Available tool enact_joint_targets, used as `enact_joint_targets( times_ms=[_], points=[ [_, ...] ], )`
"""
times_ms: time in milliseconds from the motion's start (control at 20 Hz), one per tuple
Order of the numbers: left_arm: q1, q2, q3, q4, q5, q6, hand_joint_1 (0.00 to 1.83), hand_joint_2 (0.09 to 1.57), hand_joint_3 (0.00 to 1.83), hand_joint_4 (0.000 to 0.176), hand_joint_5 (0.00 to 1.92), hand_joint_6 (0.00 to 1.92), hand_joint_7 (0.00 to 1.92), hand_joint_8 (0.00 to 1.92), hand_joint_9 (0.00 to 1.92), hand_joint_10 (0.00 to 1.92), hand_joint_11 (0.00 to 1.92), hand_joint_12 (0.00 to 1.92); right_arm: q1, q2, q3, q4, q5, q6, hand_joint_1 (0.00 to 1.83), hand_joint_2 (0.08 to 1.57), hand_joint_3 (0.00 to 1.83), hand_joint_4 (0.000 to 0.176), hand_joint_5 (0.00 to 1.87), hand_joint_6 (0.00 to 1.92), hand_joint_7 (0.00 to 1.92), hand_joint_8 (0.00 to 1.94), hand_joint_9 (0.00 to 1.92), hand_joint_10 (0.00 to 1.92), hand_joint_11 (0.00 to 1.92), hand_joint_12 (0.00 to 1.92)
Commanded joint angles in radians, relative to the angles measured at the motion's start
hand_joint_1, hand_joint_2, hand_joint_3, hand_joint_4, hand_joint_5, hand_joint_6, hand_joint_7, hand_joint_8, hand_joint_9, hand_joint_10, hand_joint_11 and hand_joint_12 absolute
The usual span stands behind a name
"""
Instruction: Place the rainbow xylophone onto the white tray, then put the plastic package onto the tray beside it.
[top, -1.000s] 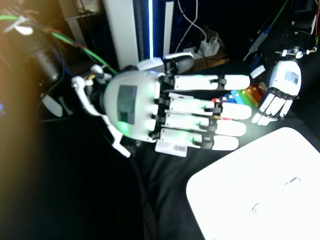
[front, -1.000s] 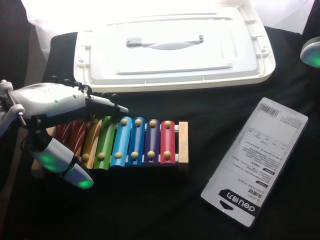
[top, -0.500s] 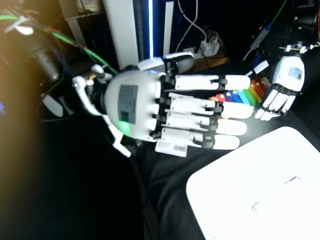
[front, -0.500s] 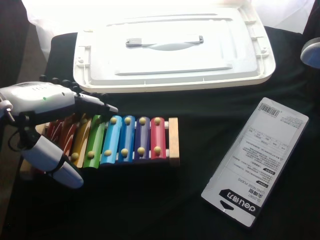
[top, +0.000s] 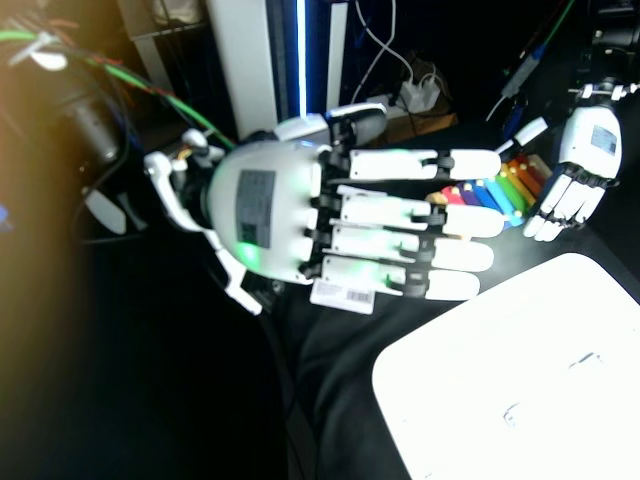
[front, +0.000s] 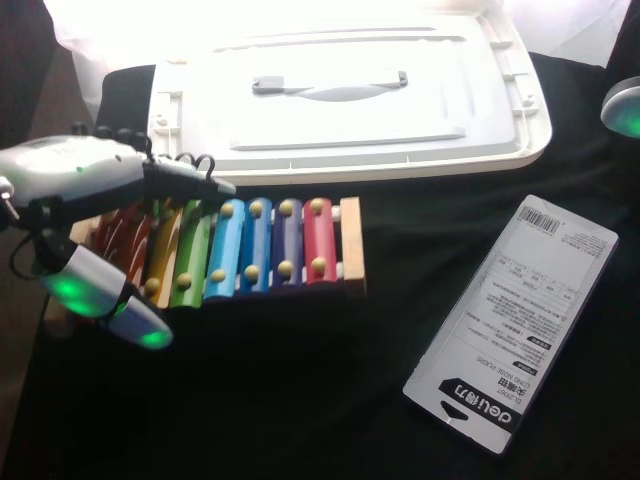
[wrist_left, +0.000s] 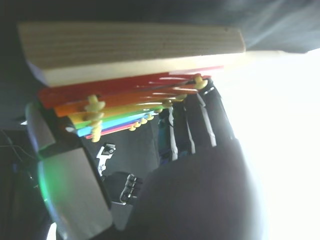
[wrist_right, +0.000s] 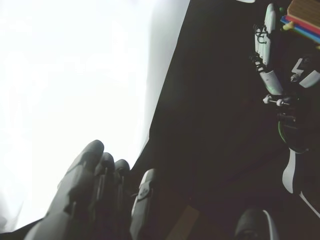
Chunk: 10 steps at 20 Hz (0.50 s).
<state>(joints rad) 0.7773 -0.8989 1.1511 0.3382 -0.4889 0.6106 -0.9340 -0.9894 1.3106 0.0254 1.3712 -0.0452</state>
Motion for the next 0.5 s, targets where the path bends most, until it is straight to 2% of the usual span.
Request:
enact_joint_targets(
  times_ms=[0,50,100,150,200,250,300,350,400,450],
  points=[
    [-0.022,0.008,0.006,-0.03,-0.128,-0.005,1.33,1.18,0.0,0.023,0.66,0.01,0.81,1.28,0.67,1.02,0.32,1.2,0.005,-0.002,0.0,0.033,0.115,0.011,0.66,0.73,0.0,0.152,0.43,0.0,0.19,0.0,0.11,0.0,0.0,0.44],
    [-0.033,0.008,0.008,-0.03,-0.13,-0.004,1.33,1.17,0.0,0.003,0.67,0.01,0.82,1.26,0.65,1.04,0.32,1.3,0.005,-0.002,0.0,0.033,0.115,0.011,0.67,0.73,0.0,0.142,0.42,0.0,0.19,0.0,0.12,0.0,0.0,0.44],
    [-0.044,0.008,0.01,-0.031,-0.133,0.001,1.33,1.17,0.0,0.0,0.69,0.01,0.81,1.27,0.66,1.08,0.38,1.33,0.005,-0.003,0.0,0.033,0.115,0.011,0.68,0.73,0.0,0.143,0.42,0.0,0.18,0.0,0.11,0.0,0.0,0.43],
    [-0.052,0.008,0.01,-0.035,-0.135,0.007,1.33,1.18,0.0,0.0,0.69,0.01,0.8,1.29,0.63,1.09,0.36,1.32,0.005,-0.003,0.0,0.033,0.115,0.011,0.68,0.74,0.0,0.142,0.42,0.0,0.18,0.0,0.11,0.0,0.0,0.4],
    [-0.064,0.008,0.01,-0.047,-0.138,0.025,1.33,1.18,0.0,0.005,0.71,0.02,0.8,1.29,0.62,1.1,0.36,1.32,0.005,-0.003,0.0,0.033,0.115,0.011,0.68,0.74,0.0,0.152,0.43,0.0,0.19,0.0,0.11,0.0,0.0,0.39],
    [-0.075,0.008,0.013,-0.053,-0.138,0.034,1.33,1.19,0.0,0.0,0.74,0.03,0.79,1.31,0.62,1.09,0.36,1.27,0.005,-0.003,0.0,0.033,0.115,0.011,0.68,0.73,0.0,0.148,0.43,0.0,0.19,0.0,0.11,0.0,0.0,0.39],
    [-0.086,0.008,0.018,-0.053,-0.138,0.035,1.33,1.18,0.0,0.0,0.77,0.04,0.81,1.28,0.66,1.06,0.42,1.23,0.005,-0.003,0.0,0.033,0.115,0.011,0.68,0.74,0.0,0.136,0.43,0.0,0.19,0.0,0.11,0.0,0.0,0.4],
    [-0.098,0.008,0.021,-0.053,-0.138,0.036,1.33,1.17,0.0,0.0,0.76,0.03,0.83,1.25,0.75,1.02,0.56,1.25,0.005,-0.003,0.0,0.033,0.115,0.011,0.66,0.74,0.0,0.133,0.42,0.0,0.19,0.0,0.11,0.0,0.0,0.44],
    [-0.112,0.008,0.026,-0.053,-0.136,0.039,1.33,1.16,0.0,0.0,0.75,0.02,0.84,1.23,0.8,1.0,0.61,1.26,0.005,-0.004,0.001,0.033,0.115,0.011,0.66,0.75,0.0,0.129,0.41,0.0,0.18,0.0,0.11,0.0,0.0,0.45],
    [-0.129,0.007,0.03,-0.053,-0.129,0.048,1.33,1.18,0.0,0.0,0.74,0.02,0.82,1.26,0.79,1.06,0.61,1.36,0.005,-0.004,0.001,0.033,0.115,0.011,0.67,0.76,0.0,0.119,0.41,0.0,0.18,0.0,0.12,0.0,0.0,0.47]
  ],
)
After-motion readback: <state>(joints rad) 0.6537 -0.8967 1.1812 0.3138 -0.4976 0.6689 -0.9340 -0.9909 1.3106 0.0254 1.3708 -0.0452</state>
